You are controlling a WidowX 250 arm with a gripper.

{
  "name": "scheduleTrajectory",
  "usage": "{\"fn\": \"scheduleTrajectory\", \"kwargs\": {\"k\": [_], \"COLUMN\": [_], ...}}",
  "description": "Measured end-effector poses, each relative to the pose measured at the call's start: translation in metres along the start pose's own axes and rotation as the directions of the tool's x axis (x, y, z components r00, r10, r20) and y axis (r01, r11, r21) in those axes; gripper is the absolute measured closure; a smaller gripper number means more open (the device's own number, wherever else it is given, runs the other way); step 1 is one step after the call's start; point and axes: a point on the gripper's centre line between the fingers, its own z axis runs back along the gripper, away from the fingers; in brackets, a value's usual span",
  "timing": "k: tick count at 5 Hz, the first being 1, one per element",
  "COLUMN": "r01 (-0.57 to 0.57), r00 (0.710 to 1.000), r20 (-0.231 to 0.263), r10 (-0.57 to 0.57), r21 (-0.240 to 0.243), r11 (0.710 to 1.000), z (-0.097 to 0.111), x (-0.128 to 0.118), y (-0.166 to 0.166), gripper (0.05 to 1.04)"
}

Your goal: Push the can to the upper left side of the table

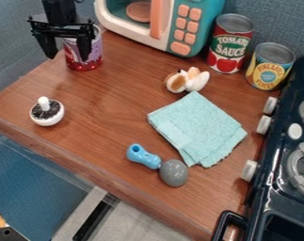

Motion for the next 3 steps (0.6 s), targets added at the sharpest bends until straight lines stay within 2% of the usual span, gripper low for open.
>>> {"fn": "scheduleTrajectory", "kwargs": {"k": [1,2,3], "r01": [0.006,0.025,0.042], "r00": [1.000,0.999,0.998], "r20": [-0.019,0.023,0.039], "r10": [-0.006,-0.024,-0.040], "r21": [-0.014,-0.035,-0.058], "r11": [1.000,0.999,0.997], "z": [-0.004,0.022,0.042], "x": [-0.008,-0.017,-0.022], "y": [-0.002,-0.009,-0.012], "gripper": [0.083,0.083,0.083]}}
